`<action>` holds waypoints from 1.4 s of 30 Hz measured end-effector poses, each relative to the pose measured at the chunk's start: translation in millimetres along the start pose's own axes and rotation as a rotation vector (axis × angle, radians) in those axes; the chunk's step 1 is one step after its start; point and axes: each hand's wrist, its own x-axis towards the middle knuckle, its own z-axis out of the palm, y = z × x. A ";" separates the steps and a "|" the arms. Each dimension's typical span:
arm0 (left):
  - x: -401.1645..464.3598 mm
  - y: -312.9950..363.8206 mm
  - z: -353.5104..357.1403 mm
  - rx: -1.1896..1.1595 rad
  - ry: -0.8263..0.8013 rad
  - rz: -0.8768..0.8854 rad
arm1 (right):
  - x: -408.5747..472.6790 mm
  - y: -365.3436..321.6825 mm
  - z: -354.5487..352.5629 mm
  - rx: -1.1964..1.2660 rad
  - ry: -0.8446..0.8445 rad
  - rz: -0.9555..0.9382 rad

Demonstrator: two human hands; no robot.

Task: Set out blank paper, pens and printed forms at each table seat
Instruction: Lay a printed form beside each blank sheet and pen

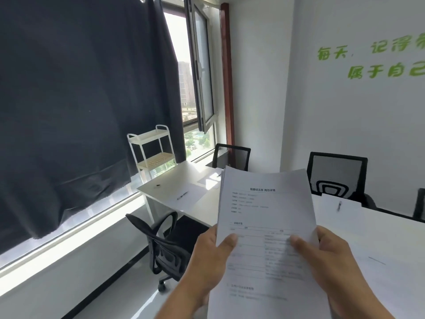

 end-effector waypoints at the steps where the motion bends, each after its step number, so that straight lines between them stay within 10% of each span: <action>1: 6.6 -0.3 -13.8 -0.006 0.005 -0.004 | 3.4 -0.9 15.1 0.000 -0.004 -0.006; 25: 218.9 -42.9 -270.1 -0.105 -0.166 -0.196 | 99.6 2.0 295.8 0.053 0.172 0.154; 42: 445.9 -79.5 -222.4 -0.012 -0.224 -0.334 | 315.8 72.3 301.3 0.164 0.396 0.228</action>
